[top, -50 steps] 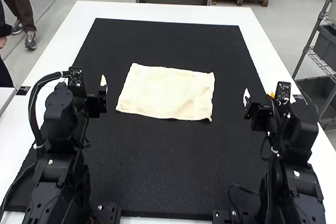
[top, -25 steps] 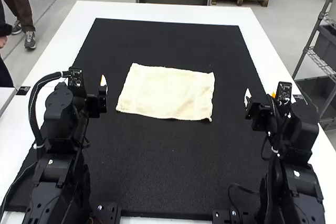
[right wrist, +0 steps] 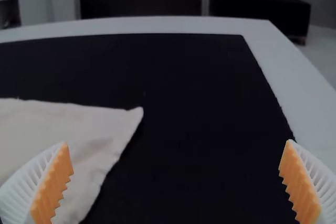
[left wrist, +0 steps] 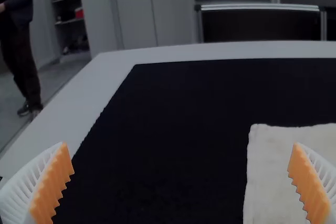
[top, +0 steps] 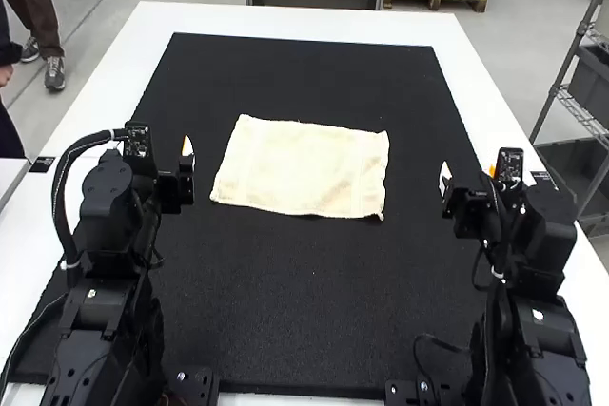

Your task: Fold the towel.

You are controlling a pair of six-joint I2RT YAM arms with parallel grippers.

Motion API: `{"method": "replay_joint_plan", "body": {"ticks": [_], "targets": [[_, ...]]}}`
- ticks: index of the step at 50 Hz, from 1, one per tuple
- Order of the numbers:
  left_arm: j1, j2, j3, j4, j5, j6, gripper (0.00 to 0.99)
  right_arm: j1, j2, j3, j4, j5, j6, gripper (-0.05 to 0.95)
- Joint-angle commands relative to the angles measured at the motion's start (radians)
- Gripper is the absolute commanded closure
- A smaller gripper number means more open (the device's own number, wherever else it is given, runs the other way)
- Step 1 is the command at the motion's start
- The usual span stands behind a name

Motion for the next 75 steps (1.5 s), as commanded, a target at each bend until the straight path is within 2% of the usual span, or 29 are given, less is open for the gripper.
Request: {"method": "replay_joint_plan", "body": {"ticks": [1, 14, 17, 20, 24, 25, 28, 30, 36, 45, 48, 52, 54, 59, 62, 66, 69, 70, 73, 75], "targets": [[-0.004, -0.013, -0.004, 0.005, -0.011, 0.000, 0.036, 0.007, -0.010, -0.008, -0.035, -0.007, -0.012, -0.01], [-0.004, -0.013, -0.005, 0.011, -0.013, 0.000, 0.038, 0.006, -0.010, -0.006, -0.030, -0.007, -0.009, -0.01], [-0.004, -0.013, -0.004, 0.039, -0.013, 0.041, 0.038, 0.006, -0.010, -0.006, -0.016, -0.007, 0.003, -0.01], [-0.004, -0.013, -0.004, 0.093, -0.020, 0.084, 0.038, 0.004, -0.010, -0.005, 0.051, 0.013, 0.009, -0.01], [-0.004, -0.013, -0.002, 0.218, -0.105, 0.124, 0.039, 0.006, -0.010, -0.005, 0.202, 0.028, -0.003, 0.00], [-0.004, -0.013, -0.002, 0.237, -0.105, 0.129, 0.041, 0.006, -0.010, -0.005, 0.257, 0.022, -0.014, 0.00], [-0.004, -0.013, 0.003, 0.311, -0.115, 0.158, 0.064, 0.006, -0.010, 0.001, 0.332, 0.013, -0.067, 0.00], [-0.004, -0.013, 0.009, 0.335, -0.125, 0.175, 0.074, 0.006, -0.012, 0.012, 0.341, 0.016, -0.100, 0.02], [-0.004, -0.010, 0.041, 0.360, -0.142, 0.185, 0.077, 0.001, -0.010, 0.046, 0.340, 0.042, -0.098, 0.02], [-0.008, 0.106, 0.182, 0.358, -0.161, 0.185, 0.080, 0.000, 0.046, 0.185, 0.320, 0.002, 0.022, 0.01], [-0.010, 0.191, 0.253, 0.357, -0.169, 0.179, 0.077, 0.000, 0.126, 0.248, 0.318, -0.038, 0.083, 0.00], [-0.010, 0.332, 0.365, 0.324, -0.172, 0.144, 0.061, -0.002, 0.276, 0.348, 0.300, -0.070, 0.146, 0.00], [-0.011, 0.424, 0.432, 0.268, -0.166, 0.112, 0.049, -0.002, 0.381, 0.416, 0.283, -0.093, 0.170, 0.00], [-0.004, 0.602, 0.516, 0.217, -0.155, 0.029, 0.038, 0.000, 0.589, 0.524, 0.214, -0.093, 0.190, 0.00], [0.001, 0.697, 0.527, 0.200, -0.148, -0.014, 0.039, 0.003, 0.723, 0.555, 0.186, -0.085, 0.187, 0.00], [0.004, 0.778, 0.519, 0.205, -0.155, -0.025, 0.039, 0.006, 0.836, 0.572, 0.159, -0.084, 0.149, 0.00], [0.001, 0.823, 0.506, 0.215, -0.161, -0.029, 0.041, 0.006, 0.908, 0.580, 0.137, -0.033, 0.137, 0.00], [0.002, 0.840, 0.501, 0.211, -0.160, -0.048, 0.044, 0.006, 0.925, 0.580, 0.136, -0.013, 0.129, 0.00], [0.007, 0.877, 0.483, 0.199, -0.142, -0.097, 0.115, 0.001, 0.973, 0.575, 0.129, 0.030, 0.107, 0.00], [0.019, 0.901, 0.466, 0.203, -0.143, -0.100, 0.133, -0.002, 0.984, 0.567, 0.133, 0.034, 0.100, 0.00]]}}
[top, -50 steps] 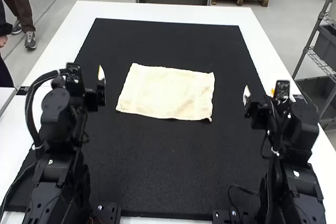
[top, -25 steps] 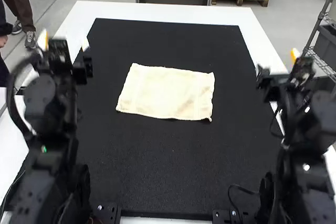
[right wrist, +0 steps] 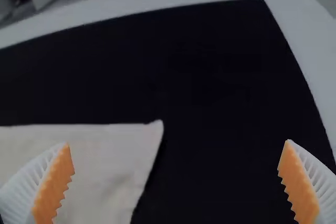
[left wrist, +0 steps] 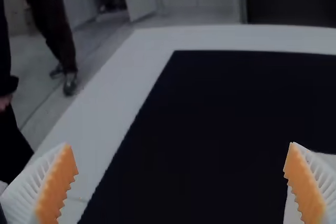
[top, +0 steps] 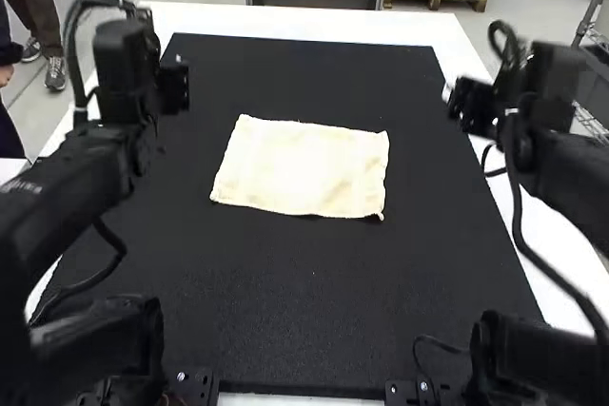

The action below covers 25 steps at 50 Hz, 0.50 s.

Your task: Fold the towel.

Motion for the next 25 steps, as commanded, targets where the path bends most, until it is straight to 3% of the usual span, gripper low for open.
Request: {"method": "replay_joint_plan", "body": {"ticks": [1, 8, 10, 13, 18, 25], "targets": [[0.029, 0.044, -0.028, 0.018, -0.003, -0.074, 0.133, -0.002, 0.028, 0.005, 0.016, 0.066, -0.033, 0.00], [0.098, 0.103, -0.060, 0.026, 0.002, -0.072, 0.131, -0.005, 0.028, -0.036, 0.074, 0.100, -0.019, 0.00], [0.107, 0.114, -0.063, 0.014, 0.006, -0.069, 0.087, -0.007, 0.026, -0.051, 0.099, 0.100, -0.008, 0.00], [0.107, 0.120, -0.063, 0.018, 0.002, -0.059, 0.031, -0.016, 0.026, -0.085, 0.148, 0.109, -0.015, 0.00], [0.104, 0.120, -0.067, 0.035, -0.035, -0.051, 0.034, -0.025, 0.029, -0.146, 0.231, 0.132, -0.038, 0.00], [0.098, 0.122, -0.098, 0.110, -0.092, -0.051, 0.043, -0.014, 0.045, -0.185, 0.246, 0.118, -0.094, 0.00]]}}
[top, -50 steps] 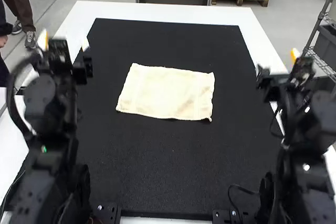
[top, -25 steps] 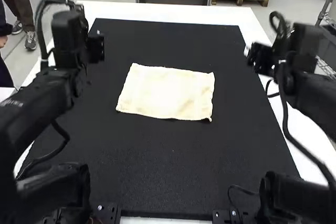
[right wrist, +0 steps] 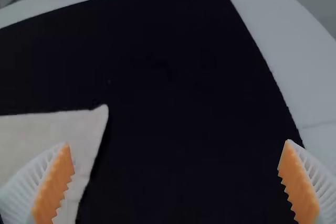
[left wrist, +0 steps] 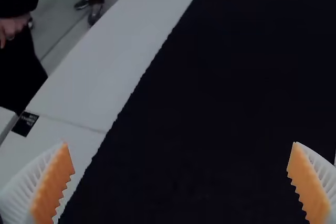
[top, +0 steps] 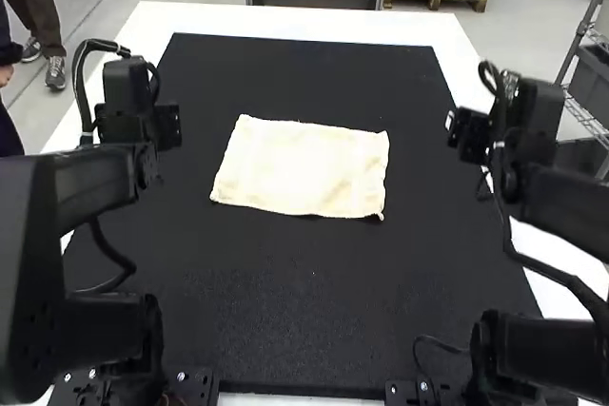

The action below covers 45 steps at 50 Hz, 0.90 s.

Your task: Fold the towel.

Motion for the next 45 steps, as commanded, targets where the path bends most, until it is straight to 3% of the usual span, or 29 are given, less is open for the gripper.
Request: {"method": "replay_joint_plan", "body": {"ticks": [1, 7, 13, 21, 30, 33, 39, 45], "targets": [[-0.003, -0.005, -0.021, 0.037, -0.052, 0.000, 0.043, -0.001, 0.006, -0.019, 0.013, 0.006, -0.059, 0.00], [-0.020, 0.026, -0.048, 0.029, 0.093, 0.031, 0.038, 0.005, 0.025, -0.025, 0.012, 0.072, -0.120, -0.01], [-0.061, 0.061, -0.047, 0.038, 0.121, 0.126, 0.089, 0.005, 0.078, -0.001, -0.010, 0.043, -0.160, 0.00], [-0.127, 0.185, -0.005, 0.044, 0.199, 0.129, 0.084, 0.005, 0.199, 0.034, -0.031, 0.001, -0.160, 0.00], [-0.093, 0.353, 0.101, 0.053, 0.317, 0.162, 0.070, 0.005, 0.322, 0.104, -0.031, -0.055, -0.122, 0.00], [-0.086, 0.389, 0.150, 0.038, 0.323, 0.170, 0.070, 0.007, 0.348, 0.125, -0.031, -0.061, -0.120, 0.00], [-0.086, 0.429, 0.211, 0.055, 0.359, 0.169, 0.069, 0.007, 0.415, 0.174, -0.030, -0.088, -0.122, 0.00], [-0.087, 0.472, 0.251, 0.069, 0.440, 0.129, 0.066, 0.010, 0.495, 0.223, -0.033, -0.114, -0.123, 0.00]]}}
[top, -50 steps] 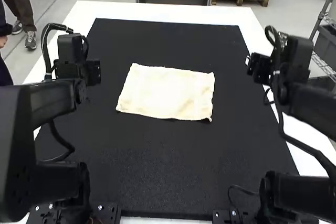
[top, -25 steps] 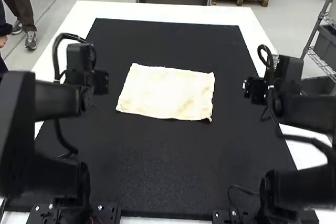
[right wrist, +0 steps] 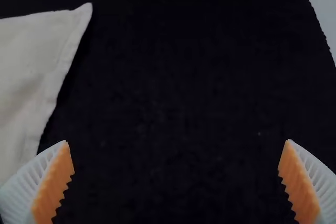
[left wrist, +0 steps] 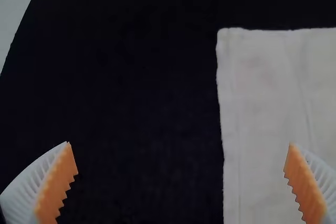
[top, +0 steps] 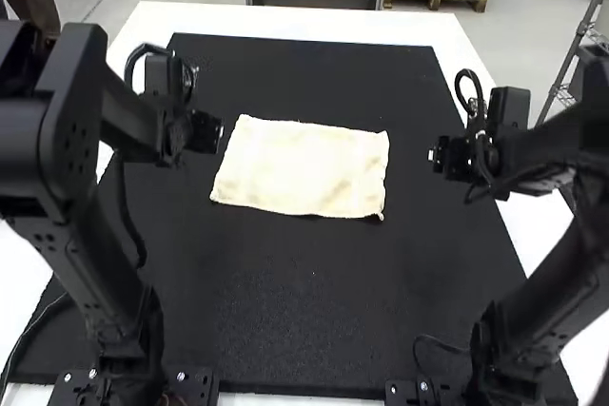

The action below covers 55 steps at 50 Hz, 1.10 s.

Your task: Fold the towel.

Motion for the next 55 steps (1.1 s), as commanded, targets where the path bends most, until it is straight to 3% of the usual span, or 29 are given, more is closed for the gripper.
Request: {"method": "replay_joint_plan", "body": {"ticks": [1, 14, 22, 34, 55], "targets": [[0.005, 0.041, 0.056, 0.009, 0.111, -0.028, 0.066, 0.008, 0.063, 0.056, 0.002, -0.049, 0.005, 0.00], [0.028, 0.207, 0.153, -0.053, 0.203, -0.033, 0.038, 0.027, 0.201, 0.158, -0.005, -0.091, -0.006, 0.00], [0.027, 0.289, 0.224, -0.087, 0.204, -0.061, 0.038, 0.073, 0.277, 0.224, -0.022, -0.104, 0.001, 0.00], [0.014, 0.386, 0.323, -0.114, 0.204, -0.064, 0.038, 0.110, 0.356, 0.297, -0.045, -0.120, 0.022, 0.00], [0.014, 0.506, 0.414, -0.080, 0.206, -0.059, 0.038, 0.157, 0.463, 0.380, -0.035, -0.118, 0.044, 0.00]]}}
